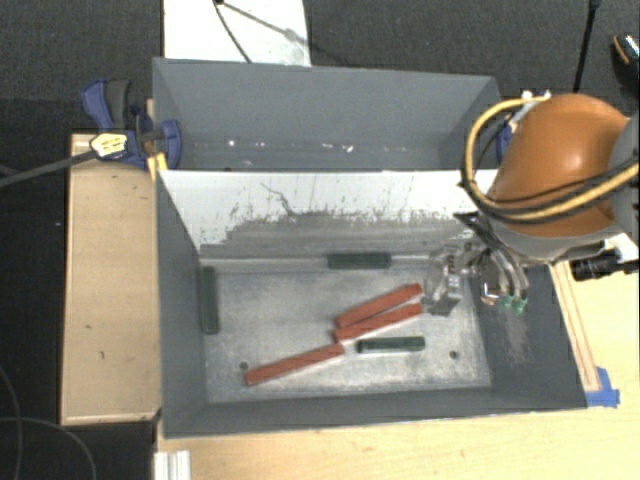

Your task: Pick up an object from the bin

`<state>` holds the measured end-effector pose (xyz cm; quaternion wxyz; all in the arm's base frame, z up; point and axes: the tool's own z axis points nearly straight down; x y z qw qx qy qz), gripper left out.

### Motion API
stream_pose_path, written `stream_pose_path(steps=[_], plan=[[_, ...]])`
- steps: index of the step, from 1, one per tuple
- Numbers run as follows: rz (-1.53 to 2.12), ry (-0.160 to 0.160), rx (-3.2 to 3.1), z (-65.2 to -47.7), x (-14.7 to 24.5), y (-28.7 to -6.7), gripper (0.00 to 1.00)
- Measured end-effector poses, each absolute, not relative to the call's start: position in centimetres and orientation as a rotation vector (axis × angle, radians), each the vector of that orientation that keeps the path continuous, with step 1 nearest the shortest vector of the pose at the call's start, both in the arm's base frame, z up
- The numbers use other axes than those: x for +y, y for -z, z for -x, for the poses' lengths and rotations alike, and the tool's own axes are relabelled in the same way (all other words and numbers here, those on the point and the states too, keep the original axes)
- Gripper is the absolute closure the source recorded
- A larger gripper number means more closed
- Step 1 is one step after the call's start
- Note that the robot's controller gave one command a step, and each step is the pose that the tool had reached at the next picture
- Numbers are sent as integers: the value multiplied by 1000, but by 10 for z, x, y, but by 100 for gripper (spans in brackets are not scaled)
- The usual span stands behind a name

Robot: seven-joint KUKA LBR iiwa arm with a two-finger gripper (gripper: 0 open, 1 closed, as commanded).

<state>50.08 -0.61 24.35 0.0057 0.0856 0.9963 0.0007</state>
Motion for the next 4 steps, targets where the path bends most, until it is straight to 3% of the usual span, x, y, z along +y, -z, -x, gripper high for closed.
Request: stream_pose_path(steps=[1, 2, 3, 4], plan=[[-263, 0, 3128, -499, -6, -239, 0], [-735, -1, 3058, -528, 1, -74, 0], [-726, -3, 3053, -530, 1, -79, 100], [-710, -4, 3050, -537, -4, -194, 100]])
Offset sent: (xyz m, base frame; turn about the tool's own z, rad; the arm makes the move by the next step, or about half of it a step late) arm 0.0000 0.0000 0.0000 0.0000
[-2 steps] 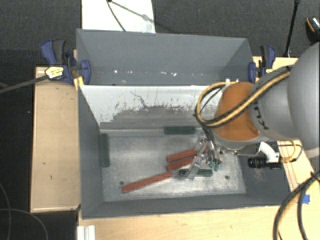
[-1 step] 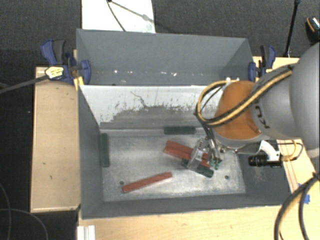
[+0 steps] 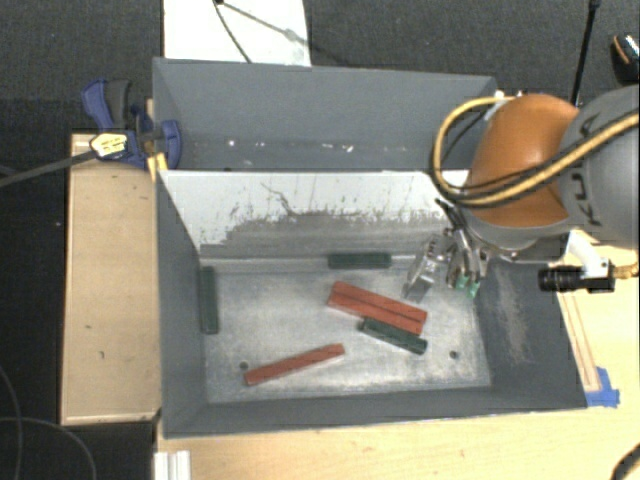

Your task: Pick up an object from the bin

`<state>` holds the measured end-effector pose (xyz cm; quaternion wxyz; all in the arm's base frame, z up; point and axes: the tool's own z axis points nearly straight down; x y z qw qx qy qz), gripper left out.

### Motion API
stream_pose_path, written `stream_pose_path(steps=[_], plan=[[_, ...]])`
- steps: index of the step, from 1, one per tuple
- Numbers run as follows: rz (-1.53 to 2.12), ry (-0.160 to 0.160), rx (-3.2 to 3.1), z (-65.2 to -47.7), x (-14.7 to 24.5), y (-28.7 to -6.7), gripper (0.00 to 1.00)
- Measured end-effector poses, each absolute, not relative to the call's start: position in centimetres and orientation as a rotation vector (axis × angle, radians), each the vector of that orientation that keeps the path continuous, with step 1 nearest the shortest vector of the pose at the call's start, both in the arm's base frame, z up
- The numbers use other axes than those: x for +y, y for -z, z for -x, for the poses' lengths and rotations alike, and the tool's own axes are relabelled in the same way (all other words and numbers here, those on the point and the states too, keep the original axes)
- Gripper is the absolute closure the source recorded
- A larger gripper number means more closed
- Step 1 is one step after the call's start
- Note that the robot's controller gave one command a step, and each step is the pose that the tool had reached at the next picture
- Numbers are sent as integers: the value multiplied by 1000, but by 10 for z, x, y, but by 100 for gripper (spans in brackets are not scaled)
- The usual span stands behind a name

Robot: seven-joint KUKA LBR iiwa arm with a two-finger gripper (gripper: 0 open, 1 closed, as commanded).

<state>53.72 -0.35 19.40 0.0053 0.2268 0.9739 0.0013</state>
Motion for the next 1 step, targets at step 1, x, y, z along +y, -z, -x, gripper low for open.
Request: stream_pose_path(steps=[1], plan=[[-707, 0, 3059, -535, -3, -189, 0]])
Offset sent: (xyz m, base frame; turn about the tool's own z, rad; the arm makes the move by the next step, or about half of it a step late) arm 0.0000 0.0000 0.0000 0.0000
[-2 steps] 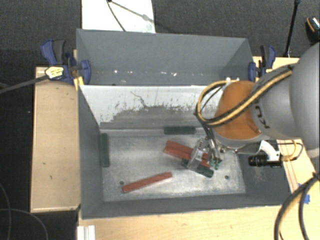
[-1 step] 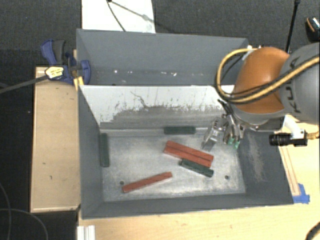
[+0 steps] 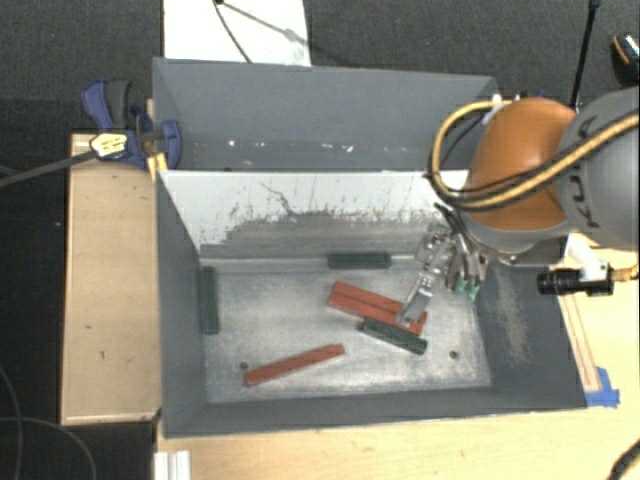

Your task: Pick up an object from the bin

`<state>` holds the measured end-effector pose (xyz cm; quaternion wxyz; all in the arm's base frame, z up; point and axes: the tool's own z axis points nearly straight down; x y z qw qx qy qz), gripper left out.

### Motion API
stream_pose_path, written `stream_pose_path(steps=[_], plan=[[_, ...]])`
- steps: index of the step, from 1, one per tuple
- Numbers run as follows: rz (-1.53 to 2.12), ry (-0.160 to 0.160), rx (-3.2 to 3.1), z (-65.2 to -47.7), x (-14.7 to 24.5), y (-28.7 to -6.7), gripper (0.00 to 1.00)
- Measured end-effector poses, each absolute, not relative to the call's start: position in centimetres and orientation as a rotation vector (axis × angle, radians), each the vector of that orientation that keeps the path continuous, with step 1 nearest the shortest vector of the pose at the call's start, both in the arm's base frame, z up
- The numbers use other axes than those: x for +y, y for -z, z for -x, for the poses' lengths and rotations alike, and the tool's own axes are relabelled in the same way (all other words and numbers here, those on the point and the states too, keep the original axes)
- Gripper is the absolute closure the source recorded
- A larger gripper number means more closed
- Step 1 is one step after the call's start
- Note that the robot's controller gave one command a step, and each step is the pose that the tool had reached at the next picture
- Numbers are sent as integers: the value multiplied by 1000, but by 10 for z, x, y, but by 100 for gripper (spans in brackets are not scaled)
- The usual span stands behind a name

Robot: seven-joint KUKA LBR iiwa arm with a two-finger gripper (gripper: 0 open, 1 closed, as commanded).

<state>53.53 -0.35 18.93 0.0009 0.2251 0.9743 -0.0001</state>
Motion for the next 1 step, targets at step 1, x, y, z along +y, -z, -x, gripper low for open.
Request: stream_pose_path(steps=[1], plan=[[-583, 0, 3090, -531, 15, -67, 0]])
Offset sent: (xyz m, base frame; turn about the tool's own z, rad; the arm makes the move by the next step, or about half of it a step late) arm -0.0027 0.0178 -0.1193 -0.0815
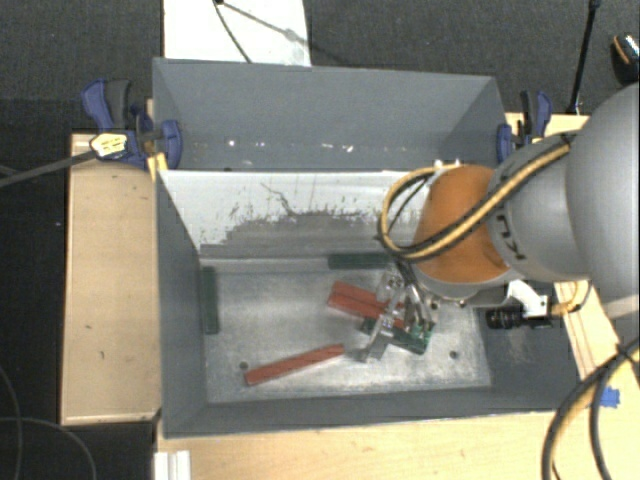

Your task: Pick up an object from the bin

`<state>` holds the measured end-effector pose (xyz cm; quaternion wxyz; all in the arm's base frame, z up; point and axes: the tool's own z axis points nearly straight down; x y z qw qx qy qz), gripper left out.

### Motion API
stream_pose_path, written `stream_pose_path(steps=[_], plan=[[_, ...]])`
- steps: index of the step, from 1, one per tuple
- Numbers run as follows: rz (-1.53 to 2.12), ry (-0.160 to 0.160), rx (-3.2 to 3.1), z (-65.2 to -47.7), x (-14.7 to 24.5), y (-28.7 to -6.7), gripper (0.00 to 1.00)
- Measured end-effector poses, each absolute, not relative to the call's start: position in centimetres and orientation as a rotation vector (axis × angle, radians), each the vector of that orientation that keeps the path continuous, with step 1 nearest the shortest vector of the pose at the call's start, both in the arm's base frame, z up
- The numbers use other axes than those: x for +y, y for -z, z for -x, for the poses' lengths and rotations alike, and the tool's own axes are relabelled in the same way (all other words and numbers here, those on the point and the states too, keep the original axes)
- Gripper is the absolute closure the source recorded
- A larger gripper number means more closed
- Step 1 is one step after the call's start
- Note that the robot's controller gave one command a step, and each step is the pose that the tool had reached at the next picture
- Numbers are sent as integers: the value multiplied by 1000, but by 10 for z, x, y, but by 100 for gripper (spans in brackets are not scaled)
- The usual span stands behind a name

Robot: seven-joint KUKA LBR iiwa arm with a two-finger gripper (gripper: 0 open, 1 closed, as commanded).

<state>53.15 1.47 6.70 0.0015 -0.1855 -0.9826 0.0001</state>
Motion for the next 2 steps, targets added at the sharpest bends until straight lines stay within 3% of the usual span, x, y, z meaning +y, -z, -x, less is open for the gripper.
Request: stream_pose_path(steps=[1, 2], plan=[[584, 3, -3095, -535, 14, -73, 100], [562, 3, -3101, -532, 0, -219, 100]])
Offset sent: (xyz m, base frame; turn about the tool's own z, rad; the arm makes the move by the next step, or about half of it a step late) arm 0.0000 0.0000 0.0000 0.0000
